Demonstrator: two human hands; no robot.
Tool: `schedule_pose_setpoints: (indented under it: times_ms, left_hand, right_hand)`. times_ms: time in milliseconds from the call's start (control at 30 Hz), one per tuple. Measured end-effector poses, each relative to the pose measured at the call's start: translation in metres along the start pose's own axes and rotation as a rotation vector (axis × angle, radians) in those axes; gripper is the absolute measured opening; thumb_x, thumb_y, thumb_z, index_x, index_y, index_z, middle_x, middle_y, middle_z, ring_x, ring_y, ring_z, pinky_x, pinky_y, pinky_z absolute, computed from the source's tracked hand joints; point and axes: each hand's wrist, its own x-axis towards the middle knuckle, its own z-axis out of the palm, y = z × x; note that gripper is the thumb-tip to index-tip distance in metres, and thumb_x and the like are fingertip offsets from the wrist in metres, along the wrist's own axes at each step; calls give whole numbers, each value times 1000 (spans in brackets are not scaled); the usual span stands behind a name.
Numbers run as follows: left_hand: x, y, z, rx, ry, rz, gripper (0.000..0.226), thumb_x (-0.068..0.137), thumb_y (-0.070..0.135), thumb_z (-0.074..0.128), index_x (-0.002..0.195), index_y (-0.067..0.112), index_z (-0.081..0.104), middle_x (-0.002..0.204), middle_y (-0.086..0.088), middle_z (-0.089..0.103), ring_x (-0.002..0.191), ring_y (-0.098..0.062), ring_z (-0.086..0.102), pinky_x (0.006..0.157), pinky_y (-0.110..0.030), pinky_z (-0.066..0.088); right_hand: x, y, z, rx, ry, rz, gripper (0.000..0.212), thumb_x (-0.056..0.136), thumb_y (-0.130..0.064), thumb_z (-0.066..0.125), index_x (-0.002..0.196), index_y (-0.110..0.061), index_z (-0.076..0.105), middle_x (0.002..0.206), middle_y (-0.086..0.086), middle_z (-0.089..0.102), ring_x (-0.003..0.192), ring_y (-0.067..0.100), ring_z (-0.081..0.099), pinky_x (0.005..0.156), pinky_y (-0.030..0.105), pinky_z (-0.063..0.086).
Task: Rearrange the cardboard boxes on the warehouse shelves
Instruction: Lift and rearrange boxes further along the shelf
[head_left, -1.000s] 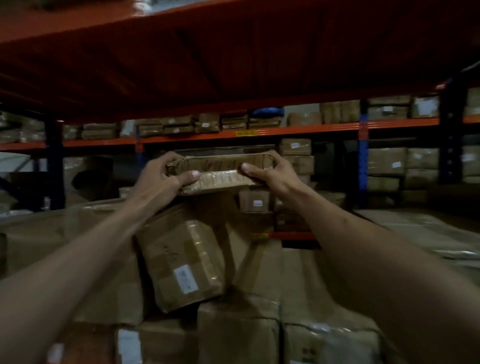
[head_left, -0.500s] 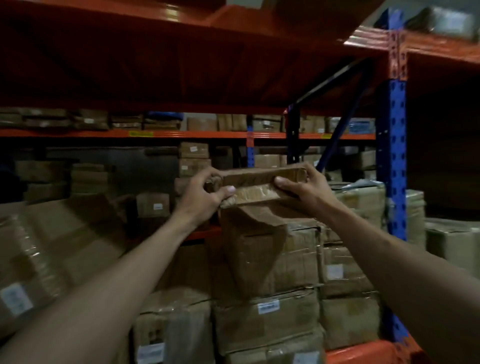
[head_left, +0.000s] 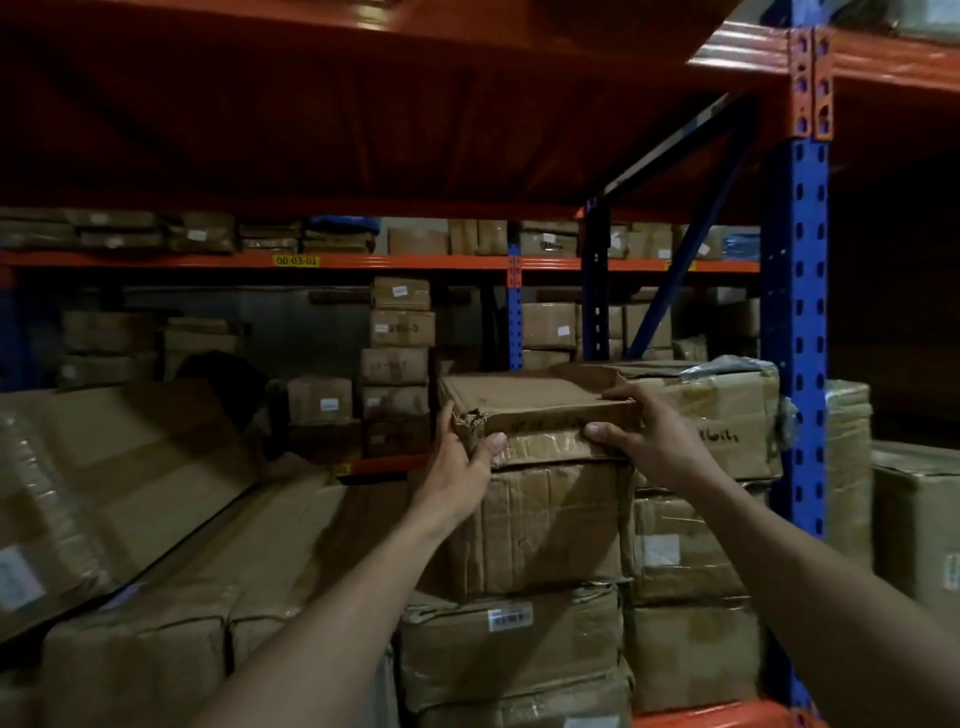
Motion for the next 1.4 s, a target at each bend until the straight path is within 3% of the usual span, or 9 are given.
schedule_pose_setpoints:
  times_ms: [267, 467, 600, 733, 867, 1000, 1133, 1300, 1400]
  left_hand:
    - [4, -5, -6, 59, -17, -34, 80, 88, 61, 54, 149, 48, 3, 156, 3, 34, 144, -21, 29, 118, -50, 24]
    - [-12, 1, -16, 126, -107, -126, 91, 88, 67, 50, 156, 33, -1, 160, 1, 26, 146, -24, 26, 118, -42, 25]
    - [-23, -5, -43, 255, -152, -170, 85, 89, 63, 53, 156, 33, 10, 161, 1, 23, 146, -25, 25, 117, -43, 26]
    - [-42, -11, -106, 320, 113, -81, 87, 93, 47, 59, 155, 39, -1, 163, 0, 15, 148, -26, 16, 117, -48, 22]
    - [-56, -27, -198, 699, 468, 97, 97, 90, 49, 62, 156, 26, -6, 164, -10, -7, 149, -32, -9, 119, -49, 5]
    - [-70, -47, -293, 780, 478, -73, 135, 72, 50, 80, 151, 22, -25, 157, -17, -30, 140, -36, -30, 116, -58, -7]
    - [-95, -86, -376, 803, 404, -254, 159, 55, 52, 90, 144, 22, -38, 153, -20, -36, 141, -42, -29, 115, -61, -9]
    - [-136, -152, -434, 536, 641, -325, 144, 55, 49, 92, 154, 20, -8, 161, -12, -1, 146, -37, 6, 113, -57, 22]
    - [-151, -191, -444, 333, 502, -367, 123, 56, 49, 93, 150, 16, 20, 139, -2, 46, 127, -28, 49, 89, -37, 49]
  right_hand:
    - [-3, 1, 7, 57, 24, 9, 61, 77, -44, 80, 132, -32, 56, 118, -2, 60, 105, 19, 61, 82, 43, 58]
    - [-10, -5, 15, 48, 39, 59, 74, 82, -37, 78, 145, -26, 41, 136, 10, 54, 123, 34, 54, 94, 57, 52]
    - [-20, -23, 24, -118, 102, 83, 90, 72, -54, 76, 144, -27, 30, 126, 18, 54, 109, 38, 58, 85, 55, 54]
    - [-22, -62, 51, -462, 244, -178, 97, 74, -27, 83, 152, -19, 26, 141, 23, 35, 125, 44, 36, 99, 58, 42]
    - [-23, -133, 109, -560, 221, -434, 85, 76, -33, 80, 147, -14, 38, 146, 23, 33, 131, 43, 34, 106, 57, 36]
    - [-38, -209, 188, -628, 0, -600, 85, 84, -46, 71, 153, -27, 25, 156, 13, 23, 142, 35, 27, 114, 48, 30]
    - [-47, -275, 282, -706, -207, -828, 102, 78, -53, 74, 155, -34, 10, 159, 12, 7, 146, 36, 14, 117, 47, 24]
    - [-52, -347, 374, -551, -410, -799, 113, 75, -64, 73, 155, -42, -4, 163, 9, -11, 148, 41, 3, 111, 63, 29]
    - [-47, -390, 406, -534, -402, -830, 111, 77, -60, 74, 154, -47, -4, 164, 10, -12, 149, 42, -2, 109, 68, 29]
